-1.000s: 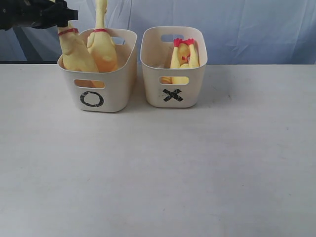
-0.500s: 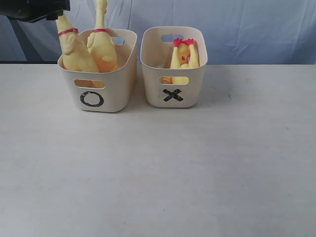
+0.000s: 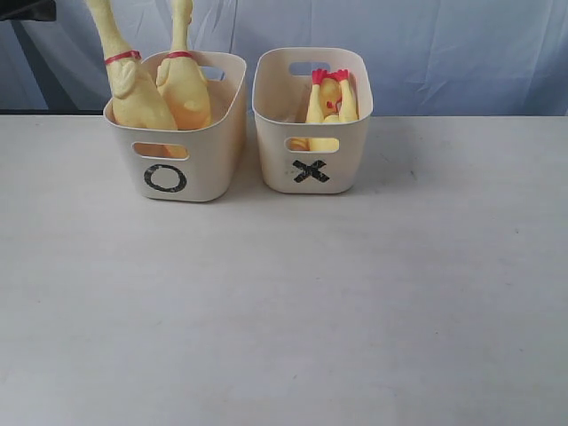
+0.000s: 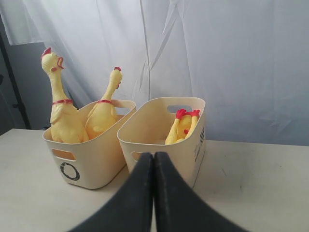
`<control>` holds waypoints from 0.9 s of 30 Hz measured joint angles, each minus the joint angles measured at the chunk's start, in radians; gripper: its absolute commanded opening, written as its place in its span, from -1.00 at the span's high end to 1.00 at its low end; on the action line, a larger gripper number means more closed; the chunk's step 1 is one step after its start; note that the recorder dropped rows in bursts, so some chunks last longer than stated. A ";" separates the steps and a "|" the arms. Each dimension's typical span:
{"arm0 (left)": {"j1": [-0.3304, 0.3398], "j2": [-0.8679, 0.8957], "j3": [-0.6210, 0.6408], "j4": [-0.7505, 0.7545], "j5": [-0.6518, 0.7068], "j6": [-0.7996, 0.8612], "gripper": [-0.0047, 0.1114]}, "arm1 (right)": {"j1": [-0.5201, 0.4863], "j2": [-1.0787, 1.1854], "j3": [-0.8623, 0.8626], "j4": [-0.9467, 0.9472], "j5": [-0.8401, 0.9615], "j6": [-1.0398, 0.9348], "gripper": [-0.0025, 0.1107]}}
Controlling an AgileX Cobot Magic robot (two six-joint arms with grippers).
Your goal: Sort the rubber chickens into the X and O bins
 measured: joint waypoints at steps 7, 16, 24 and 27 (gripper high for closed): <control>0.000 -0.201 0.264 -0.040 -0.052 0.000 0.91 | 0.000 0.000 0.000 0.000 0.000 0.000 0.97; 0.000 -0.507 0.687 -0.077 -0.200 0.019 0.91 | 0.000 0.000 0.000 0.000 0.000 0.002 0.97; 0.000 -0.564 0.733 -0.077 -0.179 0.019 0.91 | 0.000 0.000 0.000 0.000 0.000 0.002 0.97; 0.000 -0.564 0.735 -0.077 -0.174 0.019 0.91 | 0.000 0.000 0.000 0.000 0.000 0.000 0.97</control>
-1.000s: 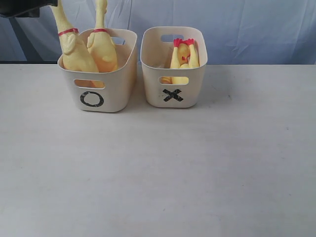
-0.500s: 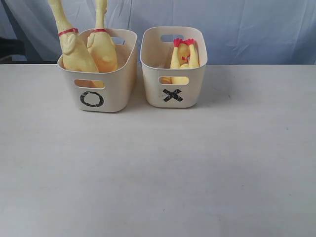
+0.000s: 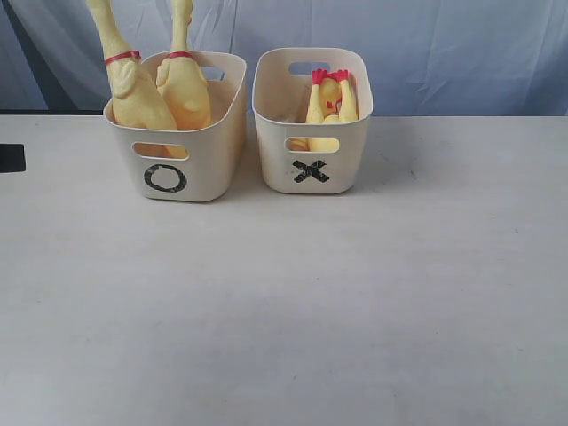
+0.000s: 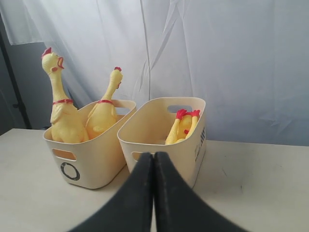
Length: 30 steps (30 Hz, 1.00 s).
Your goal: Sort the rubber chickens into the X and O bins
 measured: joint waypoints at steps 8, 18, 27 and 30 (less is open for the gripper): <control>0.000 0.000 0.000 0.000 0.000 0.000 0.91 | 0.000 0.000 0.000 0.000 0.002 0.000 0.97; 0.000 -0.052 0.000 0.009 0.000 0.000 0.91 | -0.064 -0.056 0.000 0.000 0.008 0.003 0.97; 0.000 -0.301 0.000 0.016 0.000 0.000 0.91 | -0.319 -0.172 0.000 0.000 0.006 0.001 0.97; 0.000 -0.419 0.000 0.016 0.000 0.000 0.91 | -0.423 -0.228 0.000 0.000 0.004 0.001 0.97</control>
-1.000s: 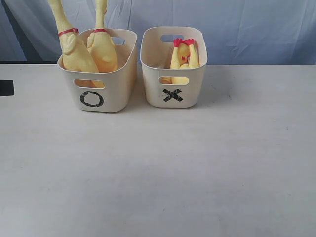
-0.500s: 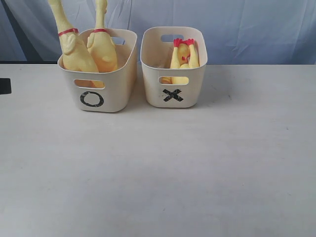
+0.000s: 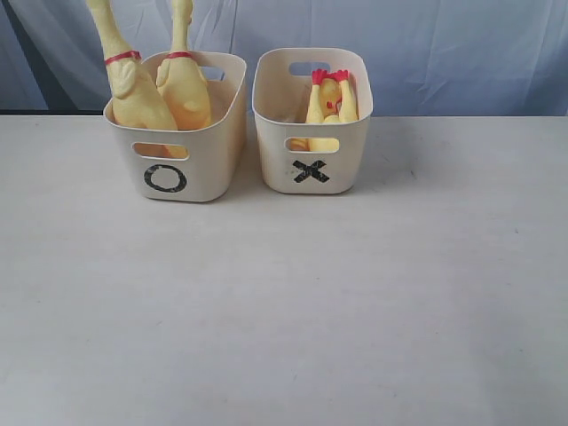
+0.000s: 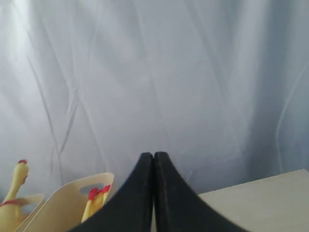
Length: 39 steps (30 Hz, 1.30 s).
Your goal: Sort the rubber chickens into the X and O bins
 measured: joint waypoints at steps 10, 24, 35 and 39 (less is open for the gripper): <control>0.003 -0.277 0.000 0.001 0.000 0.000 0.91 | -0.283 -0.148 0.000 0.000 -0.013 0.002 0.97; 0.115 -0.527 0.063 0.004 -0.004 0.000 0.91 | -0.371 -0.211 0.000 0.000 -0.020 0.004 0.97; 0.124 -0.557 0.181 0.004 0.000 0.000 0.91 | -0.372 -0.246 0.000 0.000 -0.028 0.004 0.97; 0.124 -0.557 0.200 0.004 0.003 0.000 0.91 | -0.372 -0.246 0.000 0.000 -0.028 0.004 0.97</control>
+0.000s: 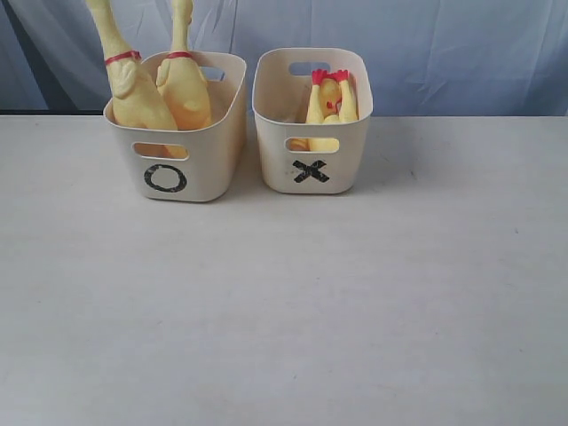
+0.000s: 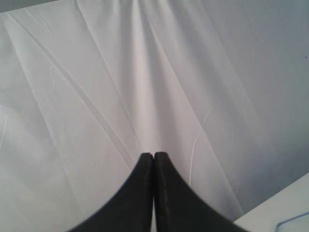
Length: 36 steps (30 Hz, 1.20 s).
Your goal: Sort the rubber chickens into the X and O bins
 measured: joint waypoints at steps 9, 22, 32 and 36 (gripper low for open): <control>0.000 0.000 0.003 0.006 0.004 0.000 0.91 | 0.000 0.000 0.000 0.000 0.000 0.000 0.97; 0.000 0.000 0.015 0.004 -0.004 0.000 0.91 | 0.000 0.000 0.000 0.006 0.249 0.000 0.97; 0.000 -0.002 0.124 -0.003 -0.075 0.000 0.91 | 0.000 0.000 0.000 -0.240 0.865 0.000 0.97; 0.000 -0.002 0.151 -0.003 -0.080 0.000 0.91 | 0.000 0.000 0.008 -0.626 0.815 0.000 0.97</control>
